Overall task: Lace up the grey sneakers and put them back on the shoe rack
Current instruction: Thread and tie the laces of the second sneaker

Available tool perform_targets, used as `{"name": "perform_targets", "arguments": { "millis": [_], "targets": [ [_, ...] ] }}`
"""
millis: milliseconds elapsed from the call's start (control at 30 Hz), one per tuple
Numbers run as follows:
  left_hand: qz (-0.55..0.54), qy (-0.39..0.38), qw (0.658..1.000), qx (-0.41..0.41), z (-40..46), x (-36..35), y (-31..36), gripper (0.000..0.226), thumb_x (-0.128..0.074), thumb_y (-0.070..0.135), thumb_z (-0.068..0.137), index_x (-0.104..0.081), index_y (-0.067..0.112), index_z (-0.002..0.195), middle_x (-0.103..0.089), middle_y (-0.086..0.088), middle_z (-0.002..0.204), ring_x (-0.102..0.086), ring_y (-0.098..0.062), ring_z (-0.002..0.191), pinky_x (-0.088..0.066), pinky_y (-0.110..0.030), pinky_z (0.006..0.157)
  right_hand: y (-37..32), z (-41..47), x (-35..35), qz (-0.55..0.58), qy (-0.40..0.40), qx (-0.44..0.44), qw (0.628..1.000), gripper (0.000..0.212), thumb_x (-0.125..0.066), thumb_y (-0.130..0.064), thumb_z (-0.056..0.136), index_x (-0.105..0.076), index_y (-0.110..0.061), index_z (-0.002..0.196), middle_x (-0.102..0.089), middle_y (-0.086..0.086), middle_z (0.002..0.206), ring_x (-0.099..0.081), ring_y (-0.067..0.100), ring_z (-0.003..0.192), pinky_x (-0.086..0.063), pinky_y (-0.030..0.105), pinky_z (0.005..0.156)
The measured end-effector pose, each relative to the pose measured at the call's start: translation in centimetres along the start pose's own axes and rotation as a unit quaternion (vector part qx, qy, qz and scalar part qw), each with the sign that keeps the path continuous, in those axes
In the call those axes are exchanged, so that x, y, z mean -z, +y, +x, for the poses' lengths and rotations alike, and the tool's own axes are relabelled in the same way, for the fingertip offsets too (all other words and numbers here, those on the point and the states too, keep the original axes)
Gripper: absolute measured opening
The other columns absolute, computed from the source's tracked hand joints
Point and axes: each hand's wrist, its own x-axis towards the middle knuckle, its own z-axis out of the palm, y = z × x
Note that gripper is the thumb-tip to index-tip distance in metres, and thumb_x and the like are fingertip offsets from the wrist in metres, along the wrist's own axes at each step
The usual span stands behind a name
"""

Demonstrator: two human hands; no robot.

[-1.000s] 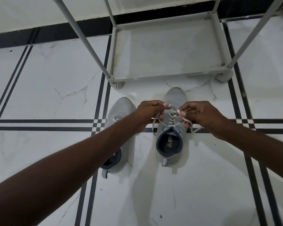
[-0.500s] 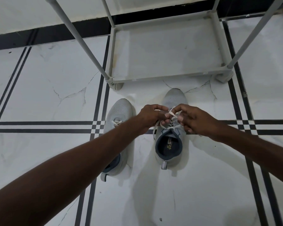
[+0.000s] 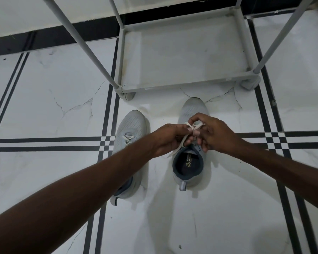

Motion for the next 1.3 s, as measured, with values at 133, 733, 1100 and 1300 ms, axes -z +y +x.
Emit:
{"name": "perform_targets", "arguments": {
  "millis": [133, 733, 1100, 1300],
  "targets": [
    [0.030, 0.023, 0.999, 0.000, 0.0, -0.2, 0.1, 0.019, -0.062, 0.015, 0.095, -0.065, 0.001, 0.106, -0.063, -0.011, 0.087, -0.056, -0.011, 0.068, -0.050, -0.017, 0.059, 0.1, 0.3, 0.1, 0.028, -0.031, -0.016, 0.999, 0.021, -0.052, -0.006, 0.097, -0.055, -0.023, 0.109, -0.063, 0.011, 0.067, -0.058, 0.022, 0.049, -0.048, 0.030, 0.048],
    [0.670, 0.178, 0.637, -0.336, -0.8, -1.1, 0.4, 0.008, -0.069, 0.014, 0.073, -0.062, 0.010, 0.074, -0.062, 0.000, 0.061, -0.056, -0.022, 0.055, -0.041, -0.031, 0.052, 0.3, 0.8, 1.0, 0.206, -0.088, -0.183, 0.957, 0.019, -0.044, -0.003, 0.099, -0.060, -0.006, 0.107, -0.061, 0.012, 0.069, -0.036, 0.012, 0.042, -0.036, 0.019, 0.041],
    [0.565, 0.289, 0.689, -0.350, -1.5, -1.4, -1.5, 0.020, -0.079, 0.024, 0.075, -0.063, 0.012, 0.072, -0.061, 0.000, 0.082, -0.056, -0.018, 0.078, -0.042, -0.030, 0.066, 2.2, 0.6, 1.4, -0.135, 0.066, -0.017, 0.988, 0.006, -0.071, -0.011, 0.082, -0.076, -0.015, 0.080, -0.074, 0.003, 0.067, -0.070, 0.015, 0.062, -0.054, 0.026, 0.063],
    [0.616, 0.235, 0.705, -0.260, -4.1, 2.3, -3.0, 0.012, -0.063, 0.021, 0.085, -0.056, 0.013, 0.081, -0.069, 0.004, 0.064, -0.067, -0.022, 0.058, -0.052, -0.036, 0.054, 5.1, 0.4, 3.0, -0.365, 0.066, 0.095, 0.924, 0.017, -0.067, -0.017, 0.087, -0.069, -0.009, 0.072, -0.070, 0.009, 0.075, -0.063, 0.029, 0.070, -0.043, 0.031, 0.060]
  ]
}}
